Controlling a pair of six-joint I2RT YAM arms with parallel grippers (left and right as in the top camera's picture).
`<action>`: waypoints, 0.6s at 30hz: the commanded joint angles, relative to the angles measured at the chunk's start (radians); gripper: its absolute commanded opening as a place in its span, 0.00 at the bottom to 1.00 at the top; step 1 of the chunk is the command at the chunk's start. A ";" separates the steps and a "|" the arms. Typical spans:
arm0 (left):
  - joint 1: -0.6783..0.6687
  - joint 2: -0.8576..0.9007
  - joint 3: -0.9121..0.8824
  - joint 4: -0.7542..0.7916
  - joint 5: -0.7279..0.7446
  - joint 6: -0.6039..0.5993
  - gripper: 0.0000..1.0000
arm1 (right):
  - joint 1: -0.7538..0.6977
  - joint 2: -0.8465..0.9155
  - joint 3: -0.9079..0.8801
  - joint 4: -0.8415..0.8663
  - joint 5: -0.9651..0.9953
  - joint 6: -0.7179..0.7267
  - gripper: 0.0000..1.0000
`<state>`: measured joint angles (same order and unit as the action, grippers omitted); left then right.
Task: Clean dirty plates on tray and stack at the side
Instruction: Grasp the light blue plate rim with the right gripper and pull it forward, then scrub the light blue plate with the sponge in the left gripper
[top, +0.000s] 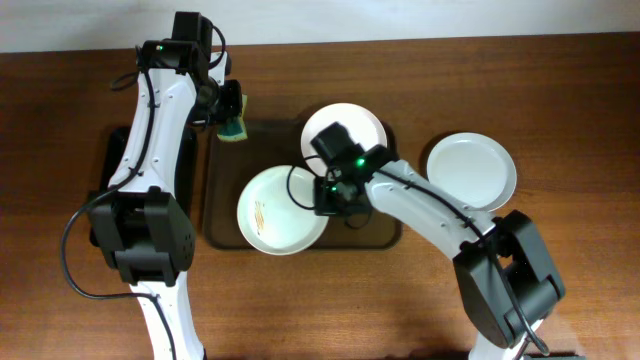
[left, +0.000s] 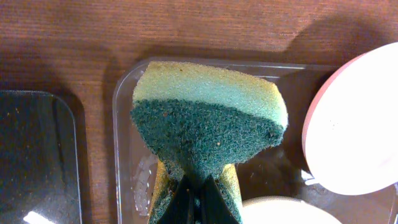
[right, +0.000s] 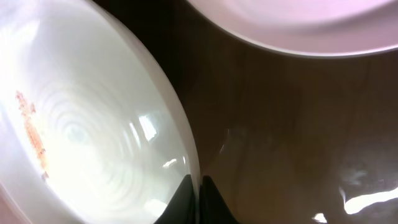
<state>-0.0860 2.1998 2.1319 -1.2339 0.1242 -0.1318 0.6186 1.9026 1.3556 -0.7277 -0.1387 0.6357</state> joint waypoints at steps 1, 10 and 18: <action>0.000 -0.006 0.013 -0.023 0.010 -0.008 0.01 | 0.069 0.045 0.013 0.047 0.155 0.110 0.04; 0.002 -0.006 0.013 -0.053 0.011 0.002 0.01 | 0.086 0.064 0.013 0.143 0.151 0.102 0.36; 0.013 -0.006 0.013 -0.072 0.011 0.014 0.02 | 0.035 0.119 0.013 0.160 0.083 0.103 0.14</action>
<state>-0.0792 2.1998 2.1319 -1.3018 0.1246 -0.1307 0.6601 2.0094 1.3567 -0.5636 -0.0311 0.7345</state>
